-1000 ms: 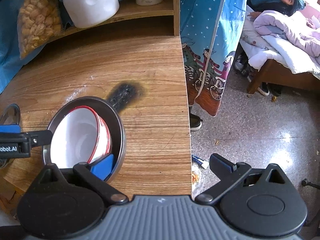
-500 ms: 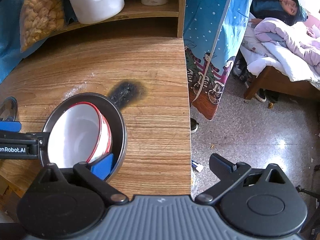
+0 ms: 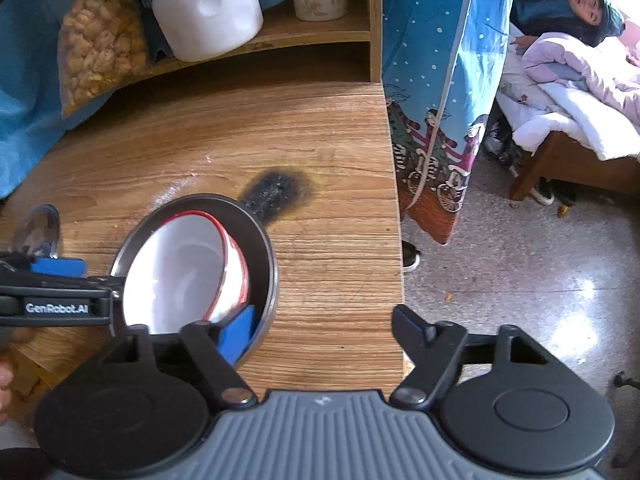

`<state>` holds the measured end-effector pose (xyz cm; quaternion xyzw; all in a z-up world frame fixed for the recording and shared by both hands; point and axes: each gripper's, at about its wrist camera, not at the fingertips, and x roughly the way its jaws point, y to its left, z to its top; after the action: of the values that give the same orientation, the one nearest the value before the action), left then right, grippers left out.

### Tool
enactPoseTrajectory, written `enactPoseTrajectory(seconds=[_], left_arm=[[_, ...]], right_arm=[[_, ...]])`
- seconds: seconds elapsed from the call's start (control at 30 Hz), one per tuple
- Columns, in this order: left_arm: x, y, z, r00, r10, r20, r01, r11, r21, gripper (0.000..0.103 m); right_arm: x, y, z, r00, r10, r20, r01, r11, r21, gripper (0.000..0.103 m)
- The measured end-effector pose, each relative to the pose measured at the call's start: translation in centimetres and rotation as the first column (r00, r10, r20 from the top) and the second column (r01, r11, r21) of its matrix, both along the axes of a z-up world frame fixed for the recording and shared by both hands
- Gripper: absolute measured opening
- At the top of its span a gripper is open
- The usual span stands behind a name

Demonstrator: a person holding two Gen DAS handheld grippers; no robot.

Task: Organize plates and bowls
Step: 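Close both grippers on the steel bowl rim, then lift the steel bowl stack with both grippers and carry it over the logo-centred steel plate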

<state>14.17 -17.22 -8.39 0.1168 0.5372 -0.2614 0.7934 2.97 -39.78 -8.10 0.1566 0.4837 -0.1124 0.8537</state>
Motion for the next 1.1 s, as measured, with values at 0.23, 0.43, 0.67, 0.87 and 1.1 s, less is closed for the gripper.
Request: enactPoseTrajectory(seconds=[0.23, 0.43, 0.67, 0.87, 1.1], left_arm=[[-0.14, 0.23, -0.07, 0.999, -0.018, -0.047, 0.014, 0.997, -0.074, 0.055], [-0.28, 0.29, -0.21, 0.996, -0.028, -0.088, 0.015, 0.989, -0.148, 0.027], [-0.63, -0.49, 0.01, 0.995, -0.045, -0.085, 0.031, 0.987, -0.159, 0.010], [-0.66, -0.47, 0.06, 0.996, -0.041, -0.078, 0.027, 0.985, -0.169, 0.009], [-0.78, -0.01, 0.05, 0.996, -0.039, -0.075, 0.026, 0.984, -0.174, 0.009]], right_arm=[[-0.43, -0.51, -0.32, 1.000, -0.017, 0.022, 0.015, 0.996, 0.092, 0.062], [-0.25, -0.16, -0.09, 0.999, 0.008, 0.034, -0.012, 0.992, 0.125, 0.039], [-0.63, -0.73, -0.37, 0.999, 0.005, 0.052, -0.015, 0.981, 0.192, 0.030], [-0.65, -0.48, -0.36, 0.997, 0.026, 0.071, -0.041, 0.974, 0.221, 0.014], [-0.69, -0.62, -0.36, 0.996, 0.028, 0.080, -0.046, 0.971, 0.235, 0.014]])
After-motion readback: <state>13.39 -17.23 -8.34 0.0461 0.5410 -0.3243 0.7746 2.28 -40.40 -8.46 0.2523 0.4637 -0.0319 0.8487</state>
